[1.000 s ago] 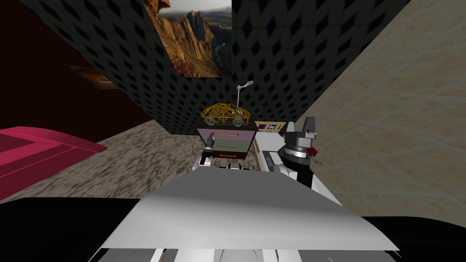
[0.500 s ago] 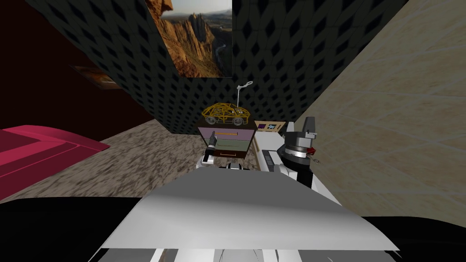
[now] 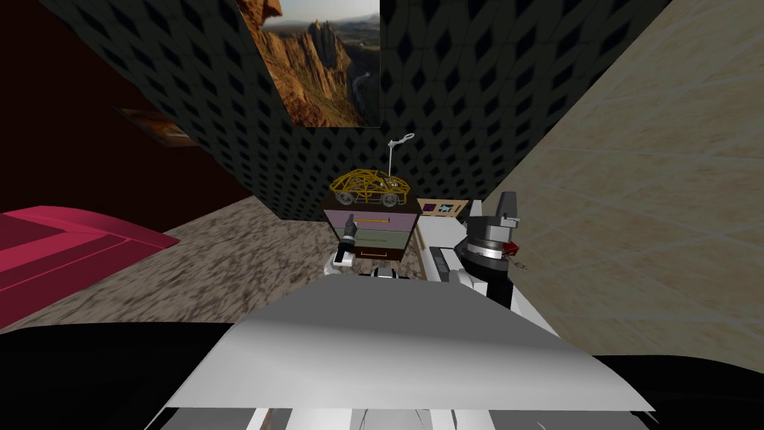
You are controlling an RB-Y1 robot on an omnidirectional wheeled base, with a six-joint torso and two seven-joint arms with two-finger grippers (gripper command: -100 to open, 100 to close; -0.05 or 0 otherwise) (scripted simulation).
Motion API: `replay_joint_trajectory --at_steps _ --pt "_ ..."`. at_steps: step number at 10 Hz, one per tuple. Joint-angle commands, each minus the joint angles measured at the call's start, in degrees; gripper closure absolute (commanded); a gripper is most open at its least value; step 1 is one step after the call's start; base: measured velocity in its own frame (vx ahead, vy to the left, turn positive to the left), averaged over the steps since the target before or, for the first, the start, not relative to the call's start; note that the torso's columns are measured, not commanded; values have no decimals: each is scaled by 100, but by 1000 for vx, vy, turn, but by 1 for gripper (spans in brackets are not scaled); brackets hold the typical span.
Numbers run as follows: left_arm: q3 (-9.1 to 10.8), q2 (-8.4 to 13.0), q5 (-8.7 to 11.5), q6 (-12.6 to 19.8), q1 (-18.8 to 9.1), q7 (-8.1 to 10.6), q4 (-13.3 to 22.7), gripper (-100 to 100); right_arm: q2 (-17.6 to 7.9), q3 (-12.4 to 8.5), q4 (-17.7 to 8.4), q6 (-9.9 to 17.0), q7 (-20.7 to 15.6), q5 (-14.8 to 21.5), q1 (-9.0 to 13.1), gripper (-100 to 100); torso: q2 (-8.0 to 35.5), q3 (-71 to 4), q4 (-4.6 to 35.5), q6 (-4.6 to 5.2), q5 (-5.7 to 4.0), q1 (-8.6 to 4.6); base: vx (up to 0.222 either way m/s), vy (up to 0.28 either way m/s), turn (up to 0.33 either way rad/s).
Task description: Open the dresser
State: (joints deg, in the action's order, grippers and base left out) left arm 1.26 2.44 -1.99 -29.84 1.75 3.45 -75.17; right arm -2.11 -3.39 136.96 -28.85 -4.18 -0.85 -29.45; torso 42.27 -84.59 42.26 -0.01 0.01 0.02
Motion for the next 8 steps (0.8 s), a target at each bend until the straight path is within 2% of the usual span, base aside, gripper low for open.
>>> replay_joint_trajectory --at_steps 1,3,6,7,8 --pt "-8 -11 -3 -107 38 -5 92 100 0 0 0 0 0 0 1 0 23 15 7 0 1 3 -21 2 -3" --pt "-34 2 -11 -31 55 17 -14 100 0 0 -1 0 0 0 2 0 32 20 17 1 -6 -5 -128 6 26" --pt "-63 29 -22 113 43 51 -223 100 0 1 -1 1 0 0 3 0 15 11 6 1 -1 -3 -196 -5 22" --pt "-52 25 -18 76 30 43 -160 100 0 1 -1 1 0 0 3 0 1 3 2 1 -2 -9 -87 -14 3" --pt "-52 213 -17 84 25 47 -171 -100 0 1 -1 1 0 0 2 0 -34 -18 -7 1 -2 -4 -15 -3 -7"
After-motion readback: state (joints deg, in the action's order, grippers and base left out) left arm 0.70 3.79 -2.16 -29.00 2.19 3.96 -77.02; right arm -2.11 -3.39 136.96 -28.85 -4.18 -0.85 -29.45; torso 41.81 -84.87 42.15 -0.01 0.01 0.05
